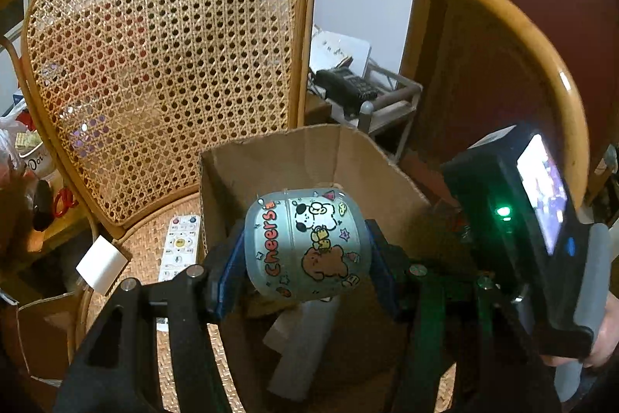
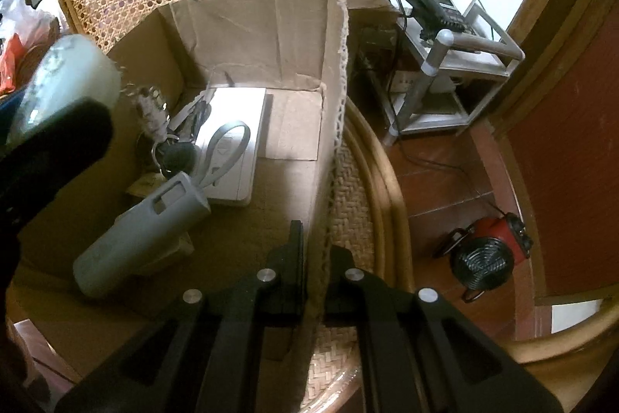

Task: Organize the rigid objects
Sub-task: 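Carry the case into the cardboard box and open the left gripper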

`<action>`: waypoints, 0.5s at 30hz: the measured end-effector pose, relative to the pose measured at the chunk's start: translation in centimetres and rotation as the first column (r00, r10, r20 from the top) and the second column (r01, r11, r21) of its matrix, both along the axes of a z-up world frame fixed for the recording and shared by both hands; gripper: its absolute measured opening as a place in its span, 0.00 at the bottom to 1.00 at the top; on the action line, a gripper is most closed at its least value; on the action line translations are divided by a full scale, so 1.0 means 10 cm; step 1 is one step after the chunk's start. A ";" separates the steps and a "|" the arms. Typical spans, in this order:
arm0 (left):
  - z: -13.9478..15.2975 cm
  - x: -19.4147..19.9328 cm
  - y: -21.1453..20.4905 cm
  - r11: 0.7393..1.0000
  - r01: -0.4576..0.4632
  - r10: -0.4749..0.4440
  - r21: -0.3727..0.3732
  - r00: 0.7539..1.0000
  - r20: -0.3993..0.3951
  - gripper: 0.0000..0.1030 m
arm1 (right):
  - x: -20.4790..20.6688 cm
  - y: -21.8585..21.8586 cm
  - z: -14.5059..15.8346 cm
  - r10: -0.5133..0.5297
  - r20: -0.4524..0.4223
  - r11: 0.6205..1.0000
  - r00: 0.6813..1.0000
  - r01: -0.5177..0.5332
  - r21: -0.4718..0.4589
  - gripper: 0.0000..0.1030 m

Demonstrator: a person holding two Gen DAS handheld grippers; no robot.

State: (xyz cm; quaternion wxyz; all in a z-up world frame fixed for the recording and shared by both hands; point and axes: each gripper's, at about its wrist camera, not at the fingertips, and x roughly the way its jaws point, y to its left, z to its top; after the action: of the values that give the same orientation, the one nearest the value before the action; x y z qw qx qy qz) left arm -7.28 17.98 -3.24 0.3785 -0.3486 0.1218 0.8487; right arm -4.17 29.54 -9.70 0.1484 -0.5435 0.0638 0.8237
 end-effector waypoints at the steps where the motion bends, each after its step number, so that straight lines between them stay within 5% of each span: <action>1: -0.03 -0.02 0.01 1.000 -0.004 0.004 -0.010 1.000 0.010 0.55 | 0.00 0.00 0.00 0.000 0.000 1.000 1.000 0.000 -0.002 0.07; 11: -0.11 -0.10 -0.01 0.998 -0.043 0.043 -0.053 0.999 -0.007 0.55 | 0.00 0.00 0.00 0.002 0.001 1.000 1.000 -0.002 0.001 0.07; 15: -0.03 -0.15 -0.13 0.998 -0.065 0.065 -0.028 0.998 0.004 0.65 | 0.00 0.00 0.00 0.002 0.001 1.000 1.000 -0.002 -0.002 0.07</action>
State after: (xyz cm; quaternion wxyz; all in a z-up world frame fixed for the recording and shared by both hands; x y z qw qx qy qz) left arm -8.78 16.72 -3.52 0.3463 -0.3594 0.1213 0.8580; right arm -4.13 29.53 -9.67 0.1473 -0.5440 0.0640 0.8236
